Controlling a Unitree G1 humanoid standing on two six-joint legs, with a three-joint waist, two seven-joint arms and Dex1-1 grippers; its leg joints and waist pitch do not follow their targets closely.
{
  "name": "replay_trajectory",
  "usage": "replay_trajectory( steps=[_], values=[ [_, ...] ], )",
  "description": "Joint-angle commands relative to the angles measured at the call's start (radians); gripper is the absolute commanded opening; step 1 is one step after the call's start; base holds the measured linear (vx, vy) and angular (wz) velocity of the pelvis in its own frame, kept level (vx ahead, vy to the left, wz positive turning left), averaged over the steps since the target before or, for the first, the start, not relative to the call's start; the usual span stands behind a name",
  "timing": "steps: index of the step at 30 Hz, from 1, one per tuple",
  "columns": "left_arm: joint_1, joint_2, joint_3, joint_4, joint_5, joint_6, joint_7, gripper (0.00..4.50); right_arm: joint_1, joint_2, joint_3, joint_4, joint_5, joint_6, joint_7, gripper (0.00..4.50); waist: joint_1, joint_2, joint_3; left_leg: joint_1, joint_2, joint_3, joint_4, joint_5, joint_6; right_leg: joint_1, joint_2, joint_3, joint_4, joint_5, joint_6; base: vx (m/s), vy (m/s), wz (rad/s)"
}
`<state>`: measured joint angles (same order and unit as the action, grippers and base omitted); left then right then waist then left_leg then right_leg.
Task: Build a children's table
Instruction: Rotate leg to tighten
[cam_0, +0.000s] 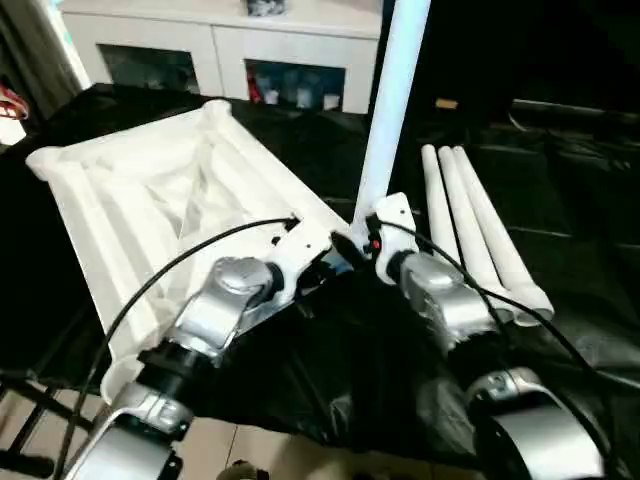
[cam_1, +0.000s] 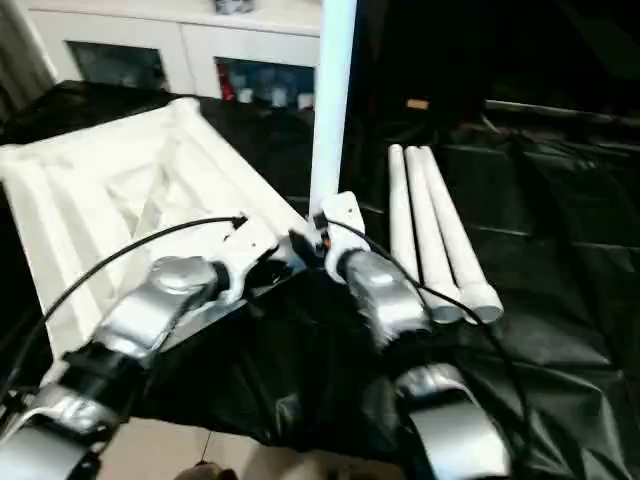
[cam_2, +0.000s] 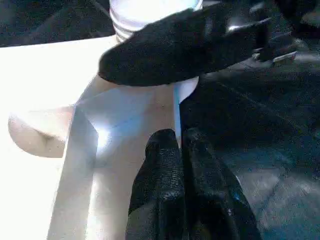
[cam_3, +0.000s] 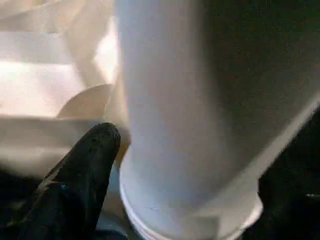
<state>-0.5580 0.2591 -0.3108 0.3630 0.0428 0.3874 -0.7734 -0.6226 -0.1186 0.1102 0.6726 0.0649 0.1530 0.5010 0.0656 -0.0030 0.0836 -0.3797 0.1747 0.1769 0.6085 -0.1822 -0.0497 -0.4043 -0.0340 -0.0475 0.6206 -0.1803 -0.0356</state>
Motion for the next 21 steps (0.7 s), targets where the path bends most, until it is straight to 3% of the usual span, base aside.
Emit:
replay_trajectory(
  steps=[1, 8, 12, 21],
  values=[
    [-0.008, 0.006, -0.009, -0.056, -0.031, -0.054, -0.055, 0.00, 0.023, -0.034, 0.029, -0.067, -0.003, 0.025, 0.084, 3.82, 0.003, 0.012, -0.086, 0.016, 0.056, -0.022, -0.066, -0.145, 0.040, 0.058, -0.105, 0.054, -0.071, -0.119, -0.226, 0.000, 0.000, 0.00],
    [0.010, 0.095, -0.022, -0.074, -0.058, -0.125, -0.219, 0.00, 0.117, -0.198, 0.086, -0.280, 0.042, 0.073, 0.339, 3.82, 0.020, 0.013, -0.085, 0.017, 0.060, -0.022, -0.066, -0.138, 0.054, 0.059, -0.106, 0.054, -0.072, -0.119, -0.215, 0.000, 0.000, 0.00],
    [0.014, 0.118, -0.027, -0.074, -0.061, -0.139, -0.249, 0.00, 0.123, -0.216, 0.089, -0.306, 0.046, 0.089, 0.364, 3.82, 0.020, 0.014, -0.084, 0.019, 0.061, -0.022, -0.067, -0.152, 0.047, 0.055, -0.107, 0.052, -0.075, -0.140, -0.224, 0.000, 0.000, 0.00],
    [0.025, 0.144, -0.030, -0.076, -0.065, -0.156, -0.293, 0.00, 0.137, -0.219, 0.104, -0.347, 0.045, 0.125, 0.397, 3.01, 0.022, 0.012, -0.084, 0.019, 0.062, -0.022, -0.068, -0.147, 0.040, 0.055, -0.112, 0.048, -0.074, -0.152, -0.219, 0.000, 0.000, 0.00]
  ],
)
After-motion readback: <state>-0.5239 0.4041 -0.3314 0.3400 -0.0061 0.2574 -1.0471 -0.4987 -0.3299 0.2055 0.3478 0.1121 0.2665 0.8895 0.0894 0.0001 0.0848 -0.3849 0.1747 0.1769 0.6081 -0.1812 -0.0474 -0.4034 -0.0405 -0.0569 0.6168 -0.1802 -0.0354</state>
